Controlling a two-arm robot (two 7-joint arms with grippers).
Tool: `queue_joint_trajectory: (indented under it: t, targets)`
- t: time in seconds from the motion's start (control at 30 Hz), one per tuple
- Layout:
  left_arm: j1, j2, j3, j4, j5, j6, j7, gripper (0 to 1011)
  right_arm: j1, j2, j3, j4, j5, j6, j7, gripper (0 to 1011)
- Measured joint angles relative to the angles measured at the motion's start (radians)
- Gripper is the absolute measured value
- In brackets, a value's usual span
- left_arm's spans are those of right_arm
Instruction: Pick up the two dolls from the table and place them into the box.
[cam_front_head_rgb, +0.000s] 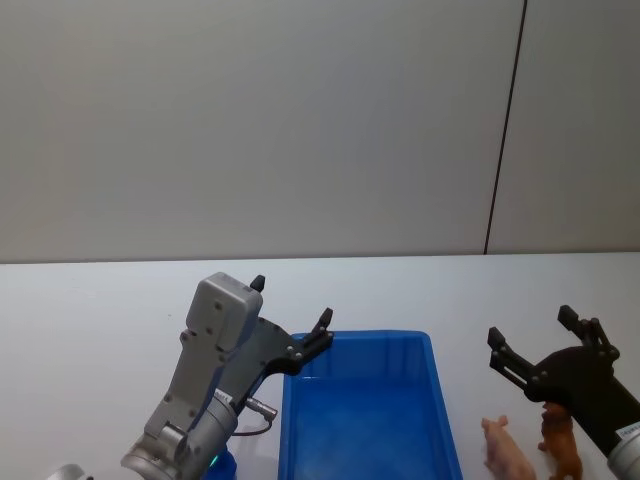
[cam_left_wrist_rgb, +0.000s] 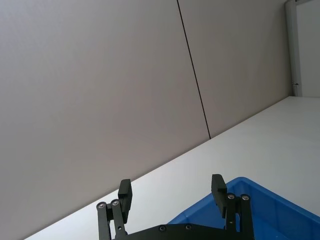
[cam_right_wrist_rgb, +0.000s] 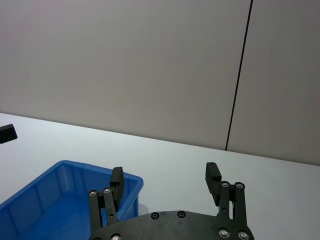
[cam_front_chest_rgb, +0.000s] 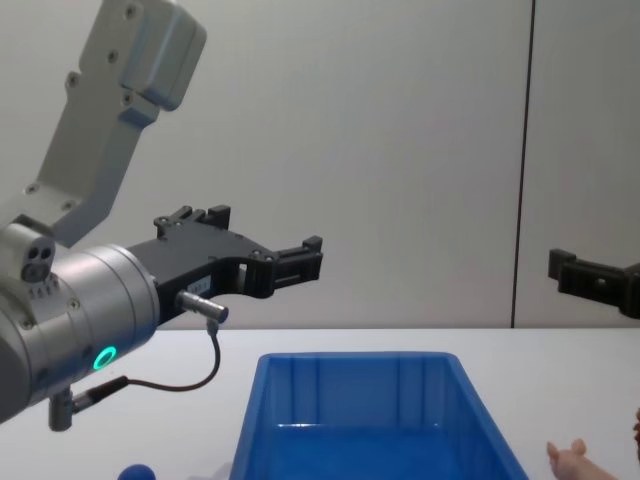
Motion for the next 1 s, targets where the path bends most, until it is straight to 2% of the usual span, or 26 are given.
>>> queue_joint_trajectory:
  t: [1.0]
  targets:
    - [0.0, 0.0, 0.0, 0.0, 0.0, 0.0, 0.0, 1003, 0.0, 0.0, 0.0, 0.0, 0.0, 0.0, 0.0, 1001]
